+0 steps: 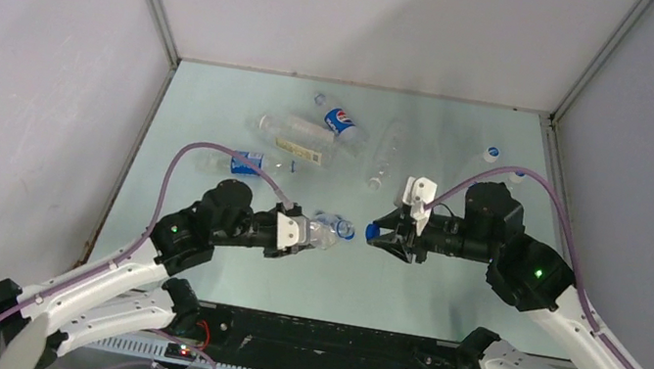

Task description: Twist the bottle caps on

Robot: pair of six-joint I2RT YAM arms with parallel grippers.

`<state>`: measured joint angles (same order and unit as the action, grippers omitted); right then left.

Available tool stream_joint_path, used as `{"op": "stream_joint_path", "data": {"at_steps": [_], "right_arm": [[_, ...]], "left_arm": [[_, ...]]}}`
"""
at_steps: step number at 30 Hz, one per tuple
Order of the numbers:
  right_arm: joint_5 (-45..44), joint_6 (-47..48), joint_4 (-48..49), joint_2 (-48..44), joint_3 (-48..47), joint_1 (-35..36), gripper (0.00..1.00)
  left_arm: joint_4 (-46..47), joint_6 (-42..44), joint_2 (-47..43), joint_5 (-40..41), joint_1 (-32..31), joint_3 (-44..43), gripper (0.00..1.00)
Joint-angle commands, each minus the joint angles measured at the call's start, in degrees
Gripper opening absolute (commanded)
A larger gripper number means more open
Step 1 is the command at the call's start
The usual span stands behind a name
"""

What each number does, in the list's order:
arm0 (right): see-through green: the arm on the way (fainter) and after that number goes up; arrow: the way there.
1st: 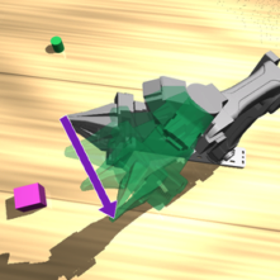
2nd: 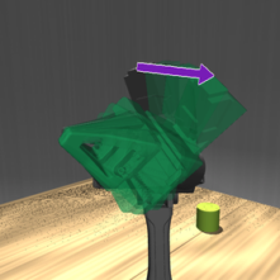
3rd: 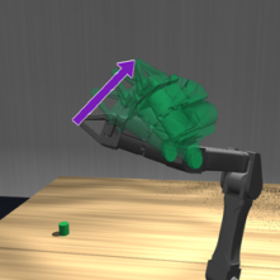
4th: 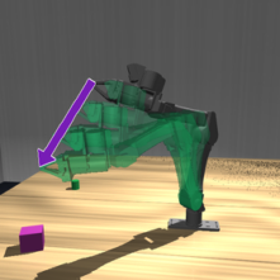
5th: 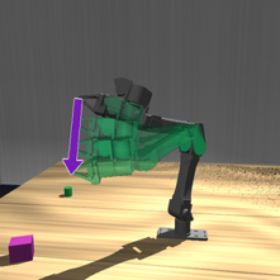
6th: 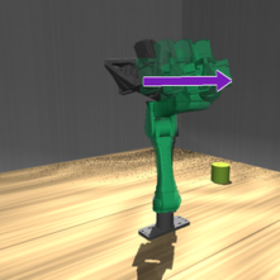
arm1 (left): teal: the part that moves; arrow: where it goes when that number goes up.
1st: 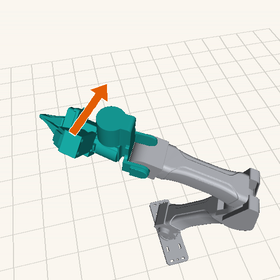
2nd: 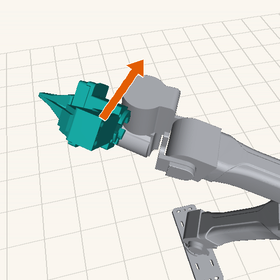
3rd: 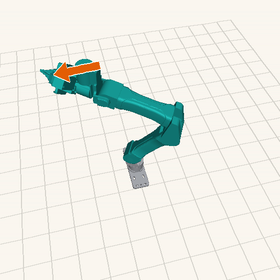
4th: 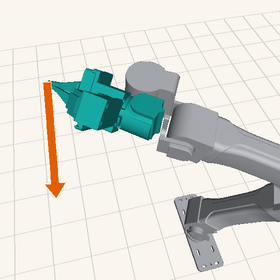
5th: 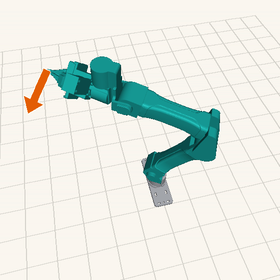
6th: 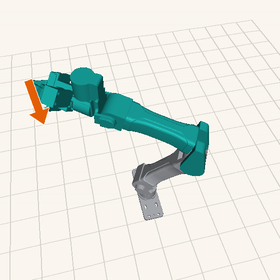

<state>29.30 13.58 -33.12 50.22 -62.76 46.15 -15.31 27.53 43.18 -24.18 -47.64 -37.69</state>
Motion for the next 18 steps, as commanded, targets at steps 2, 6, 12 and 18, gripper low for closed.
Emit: {"op": "stream_joint_path", "data": {"at_steps": [2, 6, 12, 18], "right_arm": [[3.59, 11.92, 1.92, 0.38, -2.41, 3.32, 0.0], [1.67, 16.93, 1.49, 1.5, -2.37, 5.71, 0.0], [1.14, 19.88, 1.27, 3.5, -2.37, 7.01, 0.0], [-1.71, 20.46, 1.99, 4.66, -2.37, 7.5, 0.0]], "left_arm": [[-3.48, 2.39, 1.38, 0.03, -1.08, -4.14, 0.46], [-5.94, 3.41, 2.6, 0.31, -1.71, -5.79, 0.45], [-6.21, 3.88, 2.28, 0.24, -2.22, -6.47, 0.45], [-7.98, 5.09, 2.24, 0.46, -2.61, -7.32, 0.44]]}}
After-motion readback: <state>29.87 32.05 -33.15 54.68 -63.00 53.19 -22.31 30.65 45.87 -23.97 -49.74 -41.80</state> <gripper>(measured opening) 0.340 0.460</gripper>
